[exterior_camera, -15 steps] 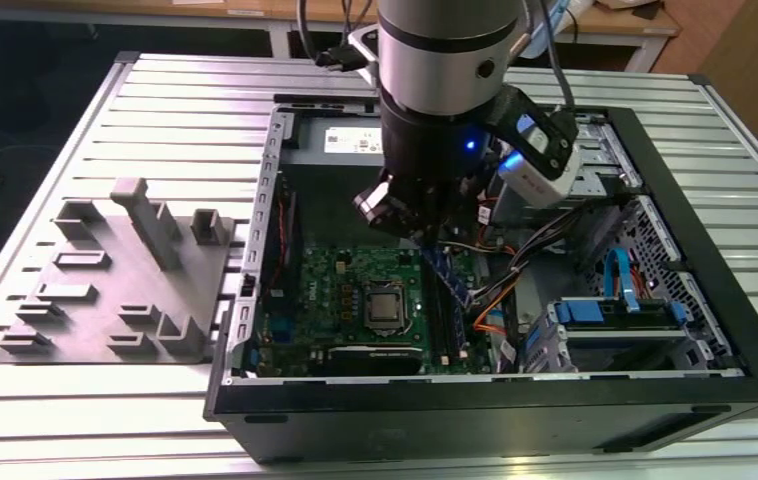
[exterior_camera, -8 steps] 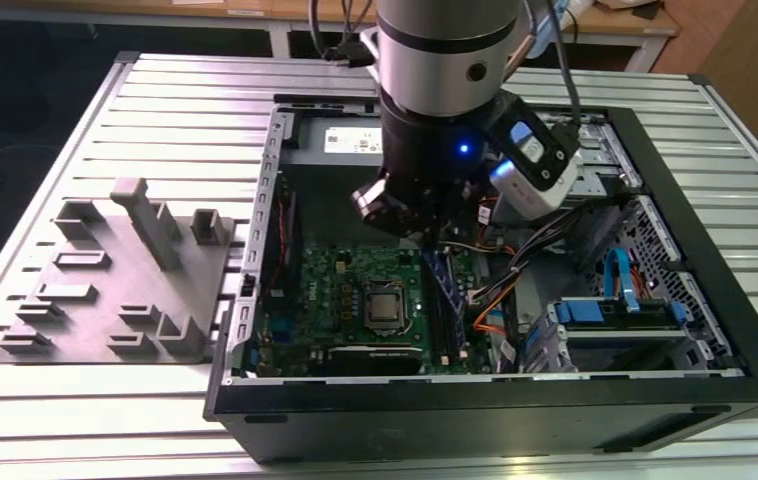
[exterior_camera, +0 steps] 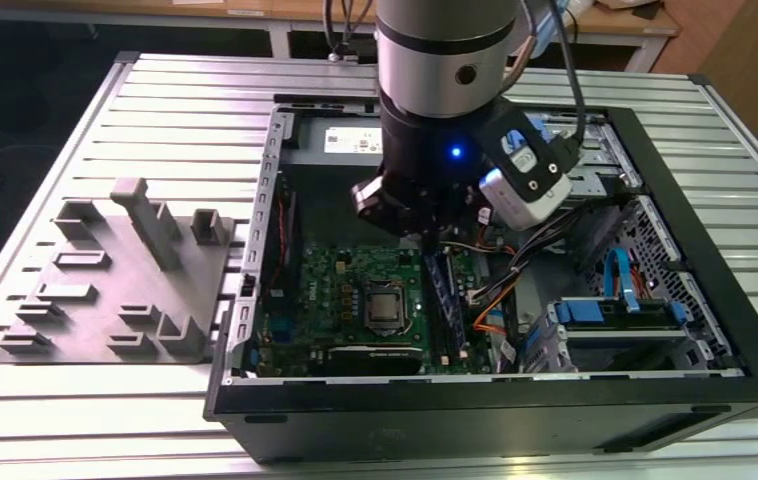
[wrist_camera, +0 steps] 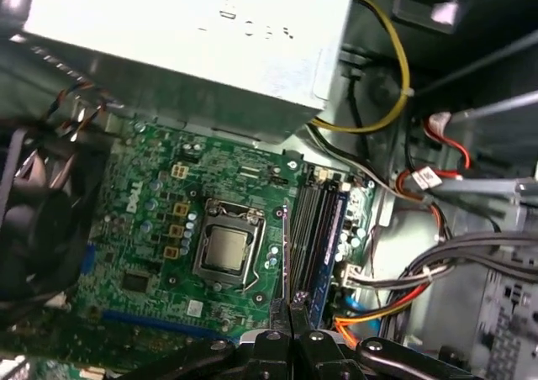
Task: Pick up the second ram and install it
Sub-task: 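Insert the second ram into the second slot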
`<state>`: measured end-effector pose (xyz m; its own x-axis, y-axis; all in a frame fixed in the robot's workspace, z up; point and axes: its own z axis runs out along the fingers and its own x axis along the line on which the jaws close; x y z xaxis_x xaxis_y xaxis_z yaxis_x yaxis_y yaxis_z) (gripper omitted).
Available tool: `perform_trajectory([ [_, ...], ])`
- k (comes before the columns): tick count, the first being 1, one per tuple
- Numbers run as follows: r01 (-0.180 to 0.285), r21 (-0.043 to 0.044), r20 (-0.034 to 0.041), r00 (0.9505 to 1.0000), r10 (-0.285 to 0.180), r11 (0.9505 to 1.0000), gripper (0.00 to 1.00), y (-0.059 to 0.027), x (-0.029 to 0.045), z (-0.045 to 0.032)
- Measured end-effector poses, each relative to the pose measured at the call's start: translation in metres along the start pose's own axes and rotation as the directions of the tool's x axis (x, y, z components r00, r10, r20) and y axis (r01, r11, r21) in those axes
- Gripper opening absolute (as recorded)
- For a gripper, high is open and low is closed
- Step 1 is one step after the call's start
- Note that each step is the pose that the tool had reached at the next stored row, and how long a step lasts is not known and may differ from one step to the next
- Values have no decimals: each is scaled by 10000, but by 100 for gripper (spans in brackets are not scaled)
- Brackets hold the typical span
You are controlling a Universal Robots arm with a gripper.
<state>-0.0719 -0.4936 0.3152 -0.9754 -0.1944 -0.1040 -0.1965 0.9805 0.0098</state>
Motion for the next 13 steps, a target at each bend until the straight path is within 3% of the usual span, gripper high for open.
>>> perform_trajectory([
  [6, -1078, 111, 17, 9942, 1078, 9941, 9, 0, 1, 11],
  [12, -2126, 220, 44, 9771, 2126, 9769, 9, 0, 2, 25],
  [13, -2169, 221, 45, 9762, 2168, 9759, 9, 0, 2, 25],
])
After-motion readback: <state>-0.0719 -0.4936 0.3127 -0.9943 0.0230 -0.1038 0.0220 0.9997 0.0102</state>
